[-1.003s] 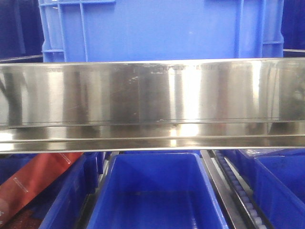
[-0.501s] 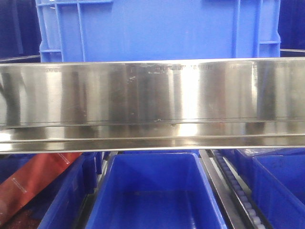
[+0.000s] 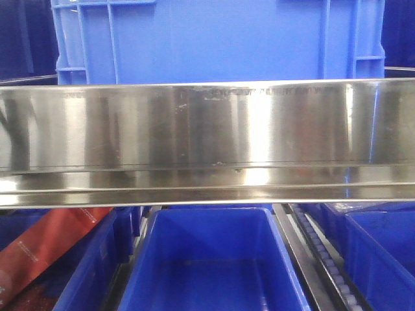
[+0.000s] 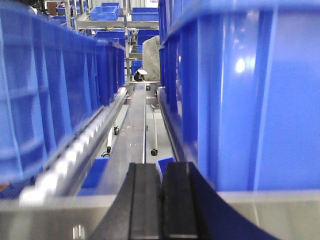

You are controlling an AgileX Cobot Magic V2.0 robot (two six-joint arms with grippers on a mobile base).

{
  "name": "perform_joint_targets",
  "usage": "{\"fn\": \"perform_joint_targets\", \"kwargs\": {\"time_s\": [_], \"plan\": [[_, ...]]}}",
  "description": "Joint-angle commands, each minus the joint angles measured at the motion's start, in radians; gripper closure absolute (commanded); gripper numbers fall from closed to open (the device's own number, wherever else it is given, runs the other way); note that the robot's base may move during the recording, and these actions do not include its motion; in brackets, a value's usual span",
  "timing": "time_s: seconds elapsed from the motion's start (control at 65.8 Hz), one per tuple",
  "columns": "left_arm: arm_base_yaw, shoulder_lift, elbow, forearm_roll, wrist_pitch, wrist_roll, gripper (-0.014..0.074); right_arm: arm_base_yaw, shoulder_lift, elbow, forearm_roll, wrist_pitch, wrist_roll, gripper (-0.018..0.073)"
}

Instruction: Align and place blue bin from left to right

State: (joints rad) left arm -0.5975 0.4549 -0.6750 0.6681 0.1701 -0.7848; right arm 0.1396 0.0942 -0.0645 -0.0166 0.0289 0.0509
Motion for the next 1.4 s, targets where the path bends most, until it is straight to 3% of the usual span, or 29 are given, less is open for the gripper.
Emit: {"fn": "perform_joint_targets", "kwargs": {"time_s": [0.0, 0.349, 1.383], "plan": [[-0.007, -0.004, 0.002, 0.001, -0.017, 0.001, 0.0707, -0.004, -0.07, 0.054, 0.005, -0.039, -0.009, 0.0638], [-0.007, -0.004, 0.002, 0.001, -0.025, 0.001, 0.0707, 0.083, -0.094, 0.064, 0.005, 0.007, -0.009, 0.0638], [-0.007, -0.004, 0.002, 0.001, -0.025, 0.001, 0.0707, 0.083, -0.094, 0.064, 0.005, 0.013, -0.009, 0.0638]]}}
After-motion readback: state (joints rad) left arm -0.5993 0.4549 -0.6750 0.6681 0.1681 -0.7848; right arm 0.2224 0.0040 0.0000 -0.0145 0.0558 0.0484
